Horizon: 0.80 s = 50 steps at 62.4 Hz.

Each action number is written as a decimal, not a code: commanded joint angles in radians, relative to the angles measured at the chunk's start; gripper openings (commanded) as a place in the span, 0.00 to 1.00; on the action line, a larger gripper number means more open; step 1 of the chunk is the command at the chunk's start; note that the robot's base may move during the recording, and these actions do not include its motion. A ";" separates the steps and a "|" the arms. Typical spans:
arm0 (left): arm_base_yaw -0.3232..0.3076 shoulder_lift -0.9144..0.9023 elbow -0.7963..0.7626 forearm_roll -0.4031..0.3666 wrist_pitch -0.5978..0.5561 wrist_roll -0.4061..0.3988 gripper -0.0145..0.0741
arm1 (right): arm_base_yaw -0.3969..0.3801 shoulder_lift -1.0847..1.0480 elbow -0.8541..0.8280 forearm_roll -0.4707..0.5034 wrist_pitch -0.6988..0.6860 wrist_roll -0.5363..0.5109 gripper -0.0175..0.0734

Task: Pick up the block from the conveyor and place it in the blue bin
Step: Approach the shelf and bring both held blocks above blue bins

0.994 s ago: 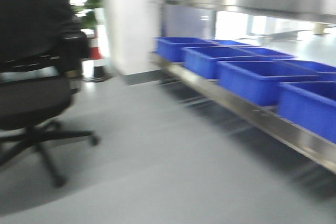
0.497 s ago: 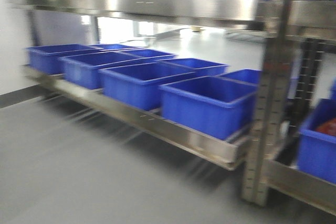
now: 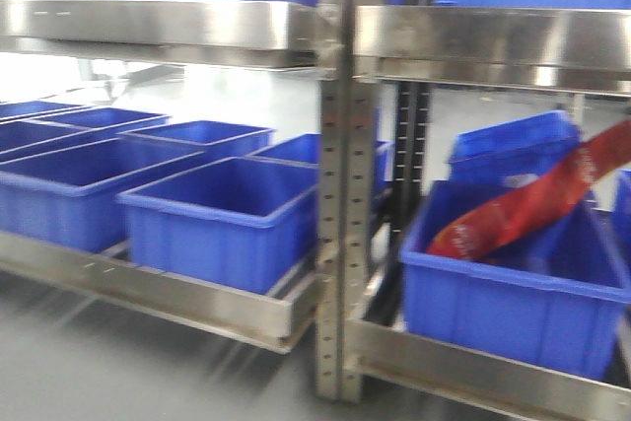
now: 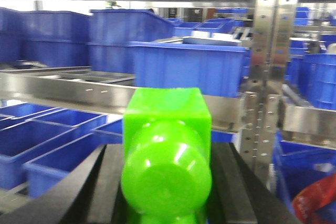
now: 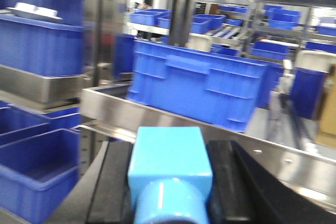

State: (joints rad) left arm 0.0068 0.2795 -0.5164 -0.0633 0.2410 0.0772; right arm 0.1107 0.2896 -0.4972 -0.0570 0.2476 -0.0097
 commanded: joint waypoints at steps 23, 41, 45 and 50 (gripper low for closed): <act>-0.007 -0.003 -0.002 -0.002 -0.021 -0.002 0.04 | 0.002 -0.004 -0.004 -0.007 -0.023 -0.003 0.01; -0.007 -0.003 -0.002 -0.002 -0.021 -0.002 0.04 | 0.002 -0.004 -0.004 -0.007 -0.023 -0.003 0.01; -0.007 -0.003 -0.002 -0.002 -0.021 -0.002 0.04 | 0.002 -0.004 -0.004 -0.007 -0.023 -0.003 0.01; -0.007 -0.003 -0.002 -0.002 -0.021 -0.002 0.04 | 0.002 -0.004 -0.004 -0.007 -0.023 -0.003 0.01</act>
State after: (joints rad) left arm 0.0068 0.2795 -0.5164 -0.0633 0.2410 0.0772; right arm 0.1107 0.2896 -0.4972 -0.0570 0.2476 -0.0097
